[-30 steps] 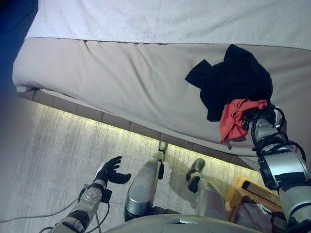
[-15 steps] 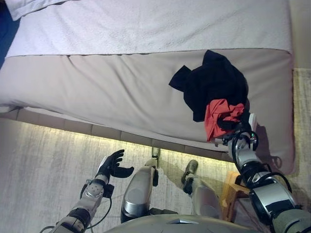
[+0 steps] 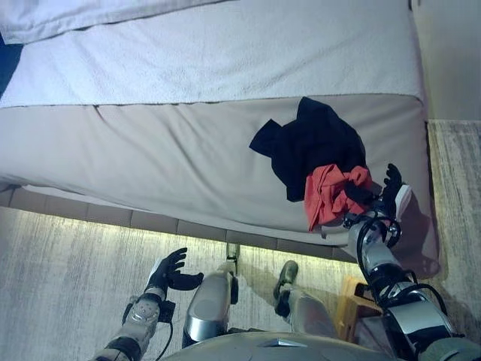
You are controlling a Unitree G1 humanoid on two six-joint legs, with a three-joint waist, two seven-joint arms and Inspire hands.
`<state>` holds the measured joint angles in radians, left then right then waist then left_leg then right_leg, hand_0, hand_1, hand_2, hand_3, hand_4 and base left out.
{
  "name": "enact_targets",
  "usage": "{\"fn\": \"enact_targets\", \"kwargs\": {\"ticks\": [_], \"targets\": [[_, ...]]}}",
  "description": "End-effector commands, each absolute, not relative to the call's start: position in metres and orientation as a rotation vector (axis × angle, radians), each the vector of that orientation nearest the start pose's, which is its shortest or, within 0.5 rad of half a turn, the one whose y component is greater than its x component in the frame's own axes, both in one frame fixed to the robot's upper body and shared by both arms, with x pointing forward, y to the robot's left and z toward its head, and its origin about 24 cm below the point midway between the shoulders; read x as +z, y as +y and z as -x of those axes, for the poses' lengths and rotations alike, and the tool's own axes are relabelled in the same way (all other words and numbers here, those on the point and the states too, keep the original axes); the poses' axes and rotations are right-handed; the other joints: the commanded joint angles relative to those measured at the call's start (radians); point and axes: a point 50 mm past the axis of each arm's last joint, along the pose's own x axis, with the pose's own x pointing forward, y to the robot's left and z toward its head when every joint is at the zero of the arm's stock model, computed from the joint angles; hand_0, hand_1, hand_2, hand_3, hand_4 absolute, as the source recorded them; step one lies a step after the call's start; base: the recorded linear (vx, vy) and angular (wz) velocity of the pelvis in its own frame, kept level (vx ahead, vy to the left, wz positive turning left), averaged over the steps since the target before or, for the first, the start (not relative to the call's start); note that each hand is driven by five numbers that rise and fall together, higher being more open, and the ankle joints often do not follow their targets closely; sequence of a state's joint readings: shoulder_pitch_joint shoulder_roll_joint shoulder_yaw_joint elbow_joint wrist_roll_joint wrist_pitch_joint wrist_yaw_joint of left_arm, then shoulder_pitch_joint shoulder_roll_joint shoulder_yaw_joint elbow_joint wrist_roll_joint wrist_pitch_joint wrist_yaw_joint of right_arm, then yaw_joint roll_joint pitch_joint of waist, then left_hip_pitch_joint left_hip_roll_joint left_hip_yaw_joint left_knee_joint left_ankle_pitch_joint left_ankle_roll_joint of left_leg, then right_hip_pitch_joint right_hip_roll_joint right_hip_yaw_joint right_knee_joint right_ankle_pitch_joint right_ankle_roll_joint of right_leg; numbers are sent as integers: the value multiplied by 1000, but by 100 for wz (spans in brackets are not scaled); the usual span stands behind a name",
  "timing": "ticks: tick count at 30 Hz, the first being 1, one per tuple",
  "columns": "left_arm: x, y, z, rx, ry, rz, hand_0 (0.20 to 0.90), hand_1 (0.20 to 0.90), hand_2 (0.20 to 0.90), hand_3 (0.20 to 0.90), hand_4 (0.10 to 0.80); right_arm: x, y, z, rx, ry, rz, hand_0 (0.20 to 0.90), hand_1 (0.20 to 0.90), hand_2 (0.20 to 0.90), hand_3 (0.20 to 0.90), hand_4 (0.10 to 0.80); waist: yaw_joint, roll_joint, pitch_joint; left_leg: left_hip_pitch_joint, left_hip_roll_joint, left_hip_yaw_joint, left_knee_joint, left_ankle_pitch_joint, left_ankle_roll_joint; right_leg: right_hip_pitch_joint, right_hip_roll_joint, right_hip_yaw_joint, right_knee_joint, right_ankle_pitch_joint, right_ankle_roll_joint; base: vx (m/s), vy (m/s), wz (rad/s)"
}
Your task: Pick up the clothes from the bed and place them into the basket
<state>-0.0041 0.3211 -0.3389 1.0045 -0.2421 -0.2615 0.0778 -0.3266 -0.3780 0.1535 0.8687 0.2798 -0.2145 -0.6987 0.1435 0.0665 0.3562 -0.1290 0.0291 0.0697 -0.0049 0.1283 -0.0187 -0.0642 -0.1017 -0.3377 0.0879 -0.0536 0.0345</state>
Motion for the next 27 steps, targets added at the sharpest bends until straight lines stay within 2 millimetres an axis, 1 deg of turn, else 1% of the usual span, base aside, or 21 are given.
{"fn": "enact_targets", "kwargs": {"ticks": [1,2,4,8,12,13,14,16,17,20,23,27], "targets": [[-131,225,-141,42,772,-249,900,900,900,900,800,-17,-273,-270,-814,229,113,900,900,900,900,800,-4,-2,-28,-26,-2,0,39,-81,-21,-17,-35,35,5,50,30,0,0,0],[-131,224,-141,41,773,-247,900,900,900,900,800,-23,-271,-266,-826,238,80,900,900,900,900,800,-5,-1,-29,-25,-2,0,38,-81,-19,-17,-34,36,6,50,28,-2,41,-2],[-134,218,-139,40,779,-238,900,900,900,900,800,-37,-259,-256,-858,264,5,900,900,900,900,800,-8,3,-33,-14,-4,-1,34,-81,-16,-12,-33,40,7,49,27,21,54,-3],[-137,210,-133,38,793,-229,900,900,900,900,800,-52,-246,-244,-871,320,-44,900,900,900,900,800,-18,9,-43,-1,-9,5,28,-80,-12,-4,-36,48,6,50,28,36,72,-7],[-139,207,-132,44,796,-218,900,900,900,900,800,-64,-243,-235,-872,377,-98,900,900,900,900,800,-26,17,-47,3,-14,10,29,-80,-10,-5,-42,53,8,52,29,20,70,-3],[-139,207,-132,45,796,-216,900,900,900,900,800,-66,-243,-233,-870,382,-128,900,900,900,900,800,-27,19,-47,3,-15,10,29,-80,-10,-6,-43,54,9,53,29,5,42,-2],[-139,207,-132,46,794,-213,900,900,900,900,800,-69,-243,-232,-864,381,-203,900,900,900,900,800,-27,21,-47,2,-16,11,32,-80,-9,-9,-45,54,11,52,28,2,26,-4],[-139,207,-133,46,794,-213,900,900,900,900,800,-69,-244,-232,-865,376,-206,900,900,900,900,800,-27,21,-46,1,-17,11,33,-81,-9,-9,-45,54,12,52,28,2,17,-4],[-139,206,-135,36,796,-215,900,900,900,900,800,-64,-248,-235,-894,336,-220,900,900,900,900,800,-24,29,-40,-9,-22,8,46,-81,-8,-18,-50,51,21,51,26,0,0,0],[-139,206,-135,24,805,-219,900,900,900,900,800,-58,-258,-239,-922,308,-233,900,900,900,900,800,-22,39,-33,-23,-26,2,63,-81,-8,-34,-54,49,40,50,24,9,7,-1],[-140,204,-135,8,804,-222,900,900,900,900,800,-45,-272,-250,-939,262,-176,900,900,900,900,800,-16,59,-19,-49,-33,-8,86,-77,-8,-60,-61,47,65,47,20,8,7,-1],[-136,205,-143,6,773,-226,900,900,900,900,800,-10,-285,-279,-936,157,-46,900,900,900,900,800,-4,83,2,-90,-41,-24,109,-70,-8,-102,-67,44,95,43,13,-9,1,2]]}}
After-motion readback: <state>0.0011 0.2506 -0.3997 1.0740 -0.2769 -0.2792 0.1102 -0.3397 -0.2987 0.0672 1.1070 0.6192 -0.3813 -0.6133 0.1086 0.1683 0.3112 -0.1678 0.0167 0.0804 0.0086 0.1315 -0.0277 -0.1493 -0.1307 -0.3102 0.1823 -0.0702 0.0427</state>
